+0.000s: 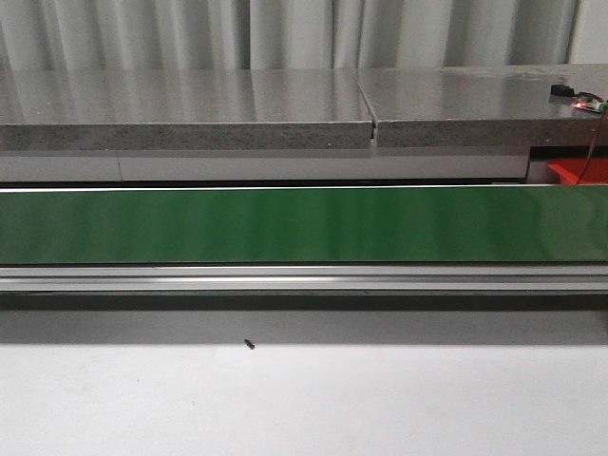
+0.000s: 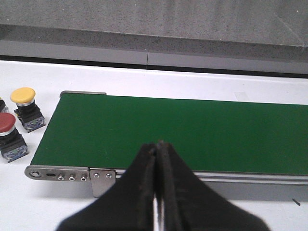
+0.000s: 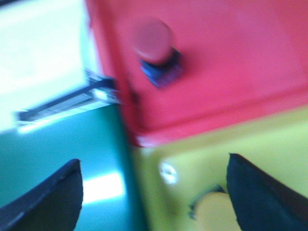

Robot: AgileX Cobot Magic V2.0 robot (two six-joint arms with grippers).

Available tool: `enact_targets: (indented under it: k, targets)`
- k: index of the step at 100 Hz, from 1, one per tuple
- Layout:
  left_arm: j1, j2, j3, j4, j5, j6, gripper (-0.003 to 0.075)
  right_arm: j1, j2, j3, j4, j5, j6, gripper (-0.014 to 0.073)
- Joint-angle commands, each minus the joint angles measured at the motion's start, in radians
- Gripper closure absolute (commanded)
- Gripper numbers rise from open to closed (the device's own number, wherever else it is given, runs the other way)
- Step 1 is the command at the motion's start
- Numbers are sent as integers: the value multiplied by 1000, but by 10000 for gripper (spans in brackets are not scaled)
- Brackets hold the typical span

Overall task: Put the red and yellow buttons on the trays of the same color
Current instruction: 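Carry the yellow button into the yellow tray and open the right gripper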

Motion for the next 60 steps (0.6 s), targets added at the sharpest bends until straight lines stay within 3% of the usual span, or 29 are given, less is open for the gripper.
enact_targets:
  k: [1, 37, 48, 60]
  targets:
    - [1, 6, -31, -12, -76, 0, 741, 62, -118, -25, 14, -54, -33, -13]
    - [1, 6, -31, -12, -76, 0, 741, 332, -376, 47, -5, -14, -72, -2]
    - [1, 6, -31, -12, -76, 0, 741, 359, -448, 123, -5, -13, -75, 116]
    - [1, 6, -31, -12, -76, 0, 741, 362, -521, 203, -6, -7, -76, 376]
